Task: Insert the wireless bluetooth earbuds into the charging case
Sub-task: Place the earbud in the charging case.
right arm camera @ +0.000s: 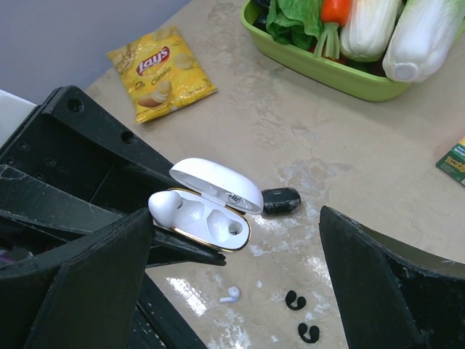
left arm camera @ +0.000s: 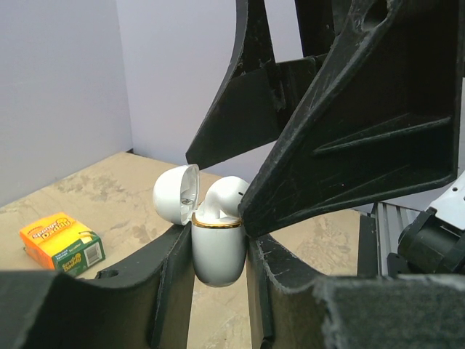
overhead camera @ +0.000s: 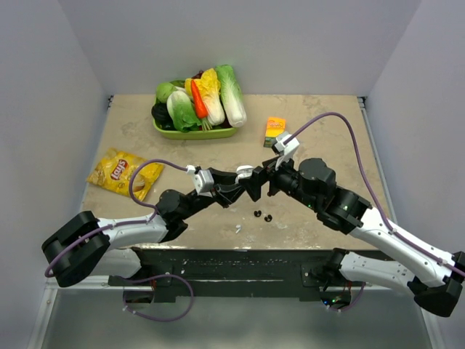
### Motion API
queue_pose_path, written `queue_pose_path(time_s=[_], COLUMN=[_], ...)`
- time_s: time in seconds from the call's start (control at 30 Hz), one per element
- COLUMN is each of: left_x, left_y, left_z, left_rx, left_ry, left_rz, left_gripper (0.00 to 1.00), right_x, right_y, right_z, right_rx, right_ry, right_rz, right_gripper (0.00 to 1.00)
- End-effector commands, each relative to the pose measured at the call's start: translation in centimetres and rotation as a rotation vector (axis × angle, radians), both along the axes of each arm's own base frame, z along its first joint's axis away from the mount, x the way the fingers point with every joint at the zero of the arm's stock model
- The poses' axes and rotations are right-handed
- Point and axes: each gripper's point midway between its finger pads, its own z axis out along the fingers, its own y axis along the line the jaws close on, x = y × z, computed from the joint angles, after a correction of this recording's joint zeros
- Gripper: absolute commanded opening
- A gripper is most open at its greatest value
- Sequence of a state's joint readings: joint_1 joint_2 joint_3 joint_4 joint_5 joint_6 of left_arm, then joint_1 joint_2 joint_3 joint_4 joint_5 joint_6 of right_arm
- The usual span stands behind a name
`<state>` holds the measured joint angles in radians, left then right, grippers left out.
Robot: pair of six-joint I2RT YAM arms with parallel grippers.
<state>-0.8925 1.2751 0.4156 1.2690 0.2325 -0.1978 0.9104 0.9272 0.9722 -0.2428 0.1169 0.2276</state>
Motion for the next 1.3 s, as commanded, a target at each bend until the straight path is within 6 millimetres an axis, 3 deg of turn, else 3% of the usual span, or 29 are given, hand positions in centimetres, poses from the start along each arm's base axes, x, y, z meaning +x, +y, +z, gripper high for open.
queue_pose_path(time_s=[0.0,1.27], left_x=[-2.7,-3.2], left_y=[2.9,3.5], left_z=[9.4,10.5], left_rx=[-0.29,-0.306], left_ry=[-0.26,-0.286], left_rz=[-0.006,-0.002], left_gripper=[0.0,0.0], right_x=[0.7,1.0], right_y=[-0.5,-2.7], right_z=[2.5,1.2], right_rx=[0.059,-0.004], right_ry=[-0.048,-0.034], right_rz=[-0.05,-0.134], right_gripper=[0.98,0.98])
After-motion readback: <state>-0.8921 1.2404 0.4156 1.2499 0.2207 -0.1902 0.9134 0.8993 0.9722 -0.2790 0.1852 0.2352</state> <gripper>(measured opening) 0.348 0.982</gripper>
